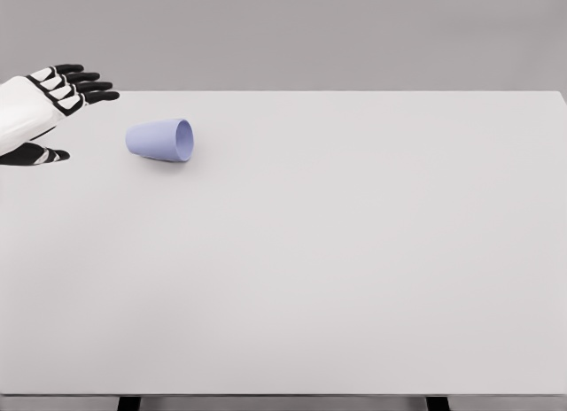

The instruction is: Flip the cup with left arm and place it on the table

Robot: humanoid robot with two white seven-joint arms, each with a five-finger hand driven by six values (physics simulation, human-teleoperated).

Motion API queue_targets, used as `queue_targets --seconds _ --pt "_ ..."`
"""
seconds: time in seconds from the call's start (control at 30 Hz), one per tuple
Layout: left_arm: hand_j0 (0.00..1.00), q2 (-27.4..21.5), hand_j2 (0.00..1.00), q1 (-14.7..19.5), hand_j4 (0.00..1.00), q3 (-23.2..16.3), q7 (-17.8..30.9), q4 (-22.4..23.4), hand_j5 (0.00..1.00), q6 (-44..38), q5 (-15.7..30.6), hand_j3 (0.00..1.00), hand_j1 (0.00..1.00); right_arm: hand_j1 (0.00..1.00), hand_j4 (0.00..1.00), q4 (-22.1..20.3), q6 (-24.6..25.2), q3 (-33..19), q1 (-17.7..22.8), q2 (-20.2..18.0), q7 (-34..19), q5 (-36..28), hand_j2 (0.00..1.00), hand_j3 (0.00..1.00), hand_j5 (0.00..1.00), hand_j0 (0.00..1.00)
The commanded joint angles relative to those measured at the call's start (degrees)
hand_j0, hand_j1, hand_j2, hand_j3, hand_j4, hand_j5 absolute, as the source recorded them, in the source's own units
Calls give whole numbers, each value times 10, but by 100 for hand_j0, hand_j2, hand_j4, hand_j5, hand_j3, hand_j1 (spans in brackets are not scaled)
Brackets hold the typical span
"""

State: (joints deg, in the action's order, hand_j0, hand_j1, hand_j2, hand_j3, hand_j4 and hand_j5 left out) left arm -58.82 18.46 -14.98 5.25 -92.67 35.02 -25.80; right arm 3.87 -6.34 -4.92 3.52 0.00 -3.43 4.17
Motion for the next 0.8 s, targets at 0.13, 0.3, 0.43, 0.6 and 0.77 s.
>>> queue_targets --seconds 0.13,0.3,0.43,0.6,0.77 --pt "100 -3 100 -1 100 -2 -1 -1 100 0 3 100 100 100 100 1 0 0 0 0 0 1 100 100 100 100" --pt "100 -5 100 -3 100 -8 0 2 100 0 1 100 100 100 100 1 0 0 0 0 0 1 100 100 100 100" --pt "100 -24 100 -6 100 -10 0 3 100 0 2 100 100 100 100 1 0 0 0 0 0 1 100 100 100 100" --pt "100 -42 100 -11 100 -13 -1 3 100 0 -5 100 100 100 100 1 0 0 0 0 0 1 100 100 100 100" --pt "100 -39 100 -11 100 -20 0 -4 100 0 -15 100 100 100 100 1 0 0 0 0 0 1 100 100 100 100"
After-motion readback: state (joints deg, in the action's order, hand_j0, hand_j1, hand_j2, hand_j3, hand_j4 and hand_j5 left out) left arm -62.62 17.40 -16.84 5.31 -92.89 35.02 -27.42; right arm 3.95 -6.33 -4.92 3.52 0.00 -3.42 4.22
